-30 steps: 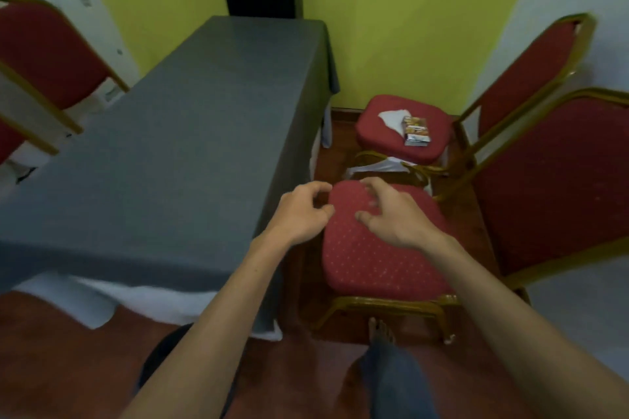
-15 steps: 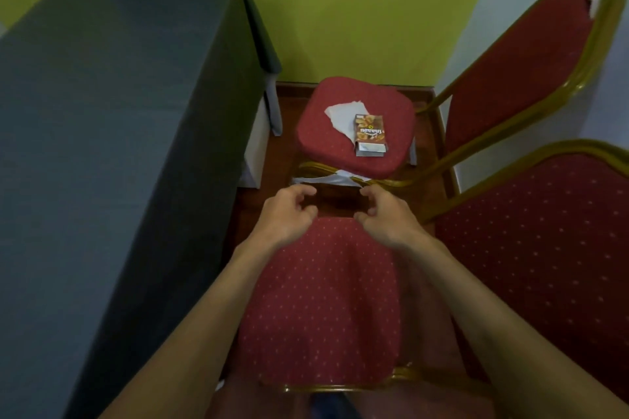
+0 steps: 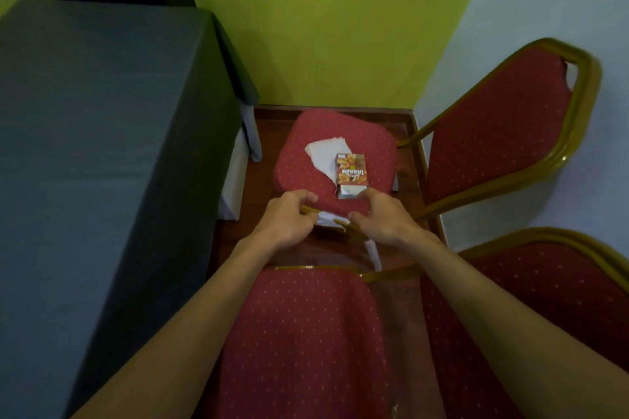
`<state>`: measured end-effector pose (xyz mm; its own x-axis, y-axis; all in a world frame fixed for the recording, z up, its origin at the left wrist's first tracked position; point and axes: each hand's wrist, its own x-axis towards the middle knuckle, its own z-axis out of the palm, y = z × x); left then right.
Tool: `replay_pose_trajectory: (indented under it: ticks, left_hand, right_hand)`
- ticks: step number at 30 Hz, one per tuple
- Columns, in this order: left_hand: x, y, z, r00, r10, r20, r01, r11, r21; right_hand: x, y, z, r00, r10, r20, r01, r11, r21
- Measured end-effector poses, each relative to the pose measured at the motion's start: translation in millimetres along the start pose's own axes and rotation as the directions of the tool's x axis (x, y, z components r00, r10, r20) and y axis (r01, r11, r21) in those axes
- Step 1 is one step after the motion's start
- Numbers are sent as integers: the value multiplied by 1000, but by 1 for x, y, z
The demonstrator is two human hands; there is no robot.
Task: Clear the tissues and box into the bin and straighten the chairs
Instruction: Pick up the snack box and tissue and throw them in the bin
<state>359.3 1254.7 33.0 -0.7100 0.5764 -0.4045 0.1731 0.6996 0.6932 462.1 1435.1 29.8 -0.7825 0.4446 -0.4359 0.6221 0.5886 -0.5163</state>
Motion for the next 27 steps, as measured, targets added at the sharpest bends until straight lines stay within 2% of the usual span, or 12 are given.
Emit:
replay_pose_trajectory:
  ticks: [3, 7, 13, 17, 20, 23, 25, 27]
  left_hand:
    - [40, -10, 2, 1000, 10, -6, -10, 1000, -6]
    - [92, -27, 21, 999, -18, 36, 17, 999, 40]
    - [182, -51, 53, 991, -24, 128, -6, 975, 224]
    - [239, -55, 79, 998, -4, 70, -13, 971, 239]
    - [277, -54, 101, 999, 34, 5, -34, 979, 202]
    - [314, -50, 120, 996, 68, -63, -53, 977, 208]
    - [334, -46, 130, 993, 98, -66, -78, 965, 252]
    - [346, -48, 141, 994, 104, -41, -86, 946, 311]
  right_hand:
    - [40, 7, 1, 1000, 23, -7, -23, 1000, 9]
    - [97, 26, 10, 990, 85, 109, -93, 993, 72]
    - [181, 72, 37, 987, 121, 110, -124, 992, 22]
    - [230, 109, 59, 979, 193, 61, -198, 976, 90]
    - [262, 125, 74, 956, 282, -77, -265, 948, 177]
    - [286, 135, 94, 946, 283, -159, -237, 937, 257]
    - [294, 138, 108, 948, 268, -175, -225, 947, 228]
    - [295, 145, 123, 945, 249, -211, -229, 967, 116]
